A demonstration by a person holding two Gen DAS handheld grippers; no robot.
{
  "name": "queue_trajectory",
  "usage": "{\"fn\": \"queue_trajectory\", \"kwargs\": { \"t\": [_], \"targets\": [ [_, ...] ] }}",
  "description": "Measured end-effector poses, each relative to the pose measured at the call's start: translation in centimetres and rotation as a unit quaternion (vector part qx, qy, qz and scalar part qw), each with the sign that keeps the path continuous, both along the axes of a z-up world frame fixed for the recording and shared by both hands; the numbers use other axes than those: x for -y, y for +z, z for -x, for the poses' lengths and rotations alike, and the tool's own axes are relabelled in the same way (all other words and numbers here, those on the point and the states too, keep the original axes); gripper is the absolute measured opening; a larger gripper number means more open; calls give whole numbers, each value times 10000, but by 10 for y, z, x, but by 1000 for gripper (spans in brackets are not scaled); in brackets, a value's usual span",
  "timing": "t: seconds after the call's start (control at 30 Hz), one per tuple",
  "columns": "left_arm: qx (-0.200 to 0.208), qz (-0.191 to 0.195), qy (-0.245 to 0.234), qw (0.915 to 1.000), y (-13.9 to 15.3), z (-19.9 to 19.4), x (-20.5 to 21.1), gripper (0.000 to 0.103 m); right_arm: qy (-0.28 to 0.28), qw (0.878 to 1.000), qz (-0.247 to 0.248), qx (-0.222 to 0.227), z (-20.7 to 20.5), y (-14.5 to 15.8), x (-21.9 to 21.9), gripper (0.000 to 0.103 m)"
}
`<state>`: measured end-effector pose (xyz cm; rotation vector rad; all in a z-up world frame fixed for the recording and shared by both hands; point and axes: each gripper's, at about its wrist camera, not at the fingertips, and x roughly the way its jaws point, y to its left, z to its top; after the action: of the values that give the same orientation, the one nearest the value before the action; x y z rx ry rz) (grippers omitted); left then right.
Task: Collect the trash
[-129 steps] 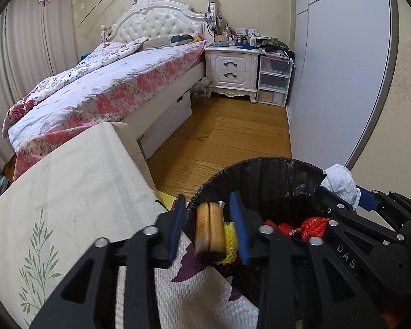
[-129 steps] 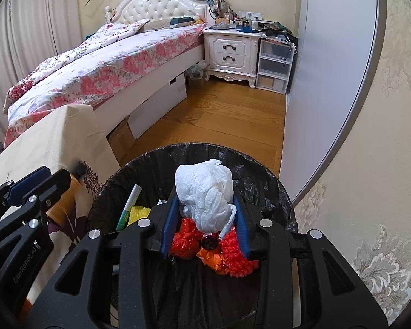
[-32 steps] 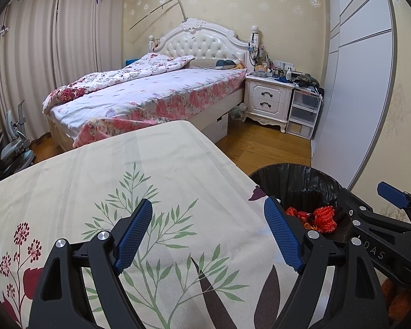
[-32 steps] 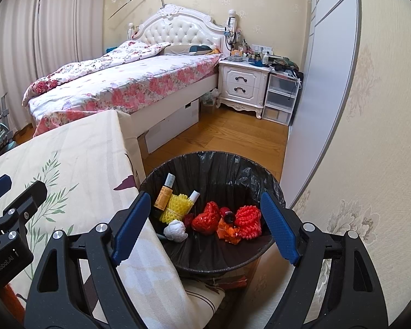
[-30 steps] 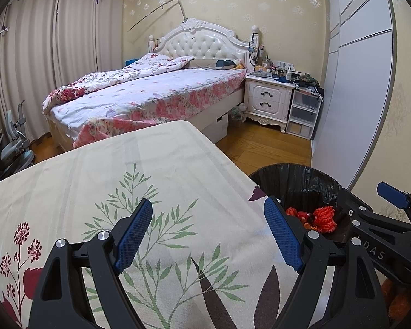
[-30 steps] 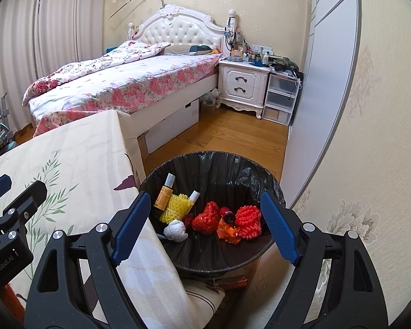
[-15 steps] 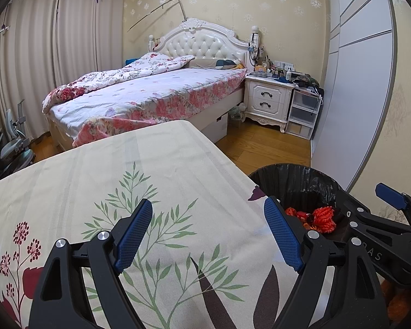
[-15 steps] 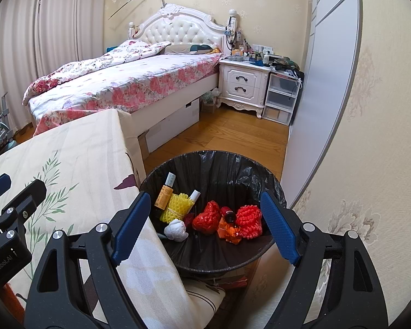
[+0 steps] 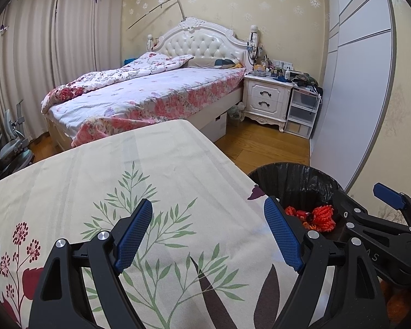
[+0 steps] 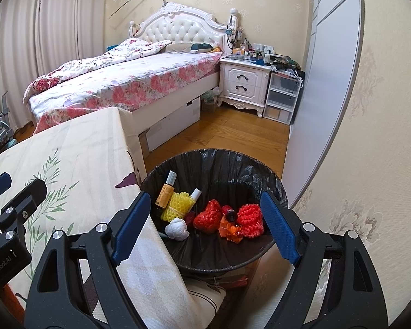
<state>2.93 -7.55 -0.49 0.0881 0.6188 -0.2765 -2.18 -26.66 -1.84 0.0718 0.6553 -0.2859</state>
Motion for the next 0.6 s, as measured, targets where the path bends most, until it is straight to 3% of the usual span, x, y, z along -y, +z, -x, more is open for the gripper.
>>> {"fn": "queue_trajectory", "kwargs": {
  "t": [0.2, 0.6],
  "targets": [
    [146, -65, 75, 9998, 2, 2, 3, 81, 6, 10000, -2, -18, 0, -1, -1, 80],
    [-57, -59, -75, 9999, -7, -2, 2, 85, 55, 10000, 4, -80, -3, -9, -8, 80]
  ]
}}
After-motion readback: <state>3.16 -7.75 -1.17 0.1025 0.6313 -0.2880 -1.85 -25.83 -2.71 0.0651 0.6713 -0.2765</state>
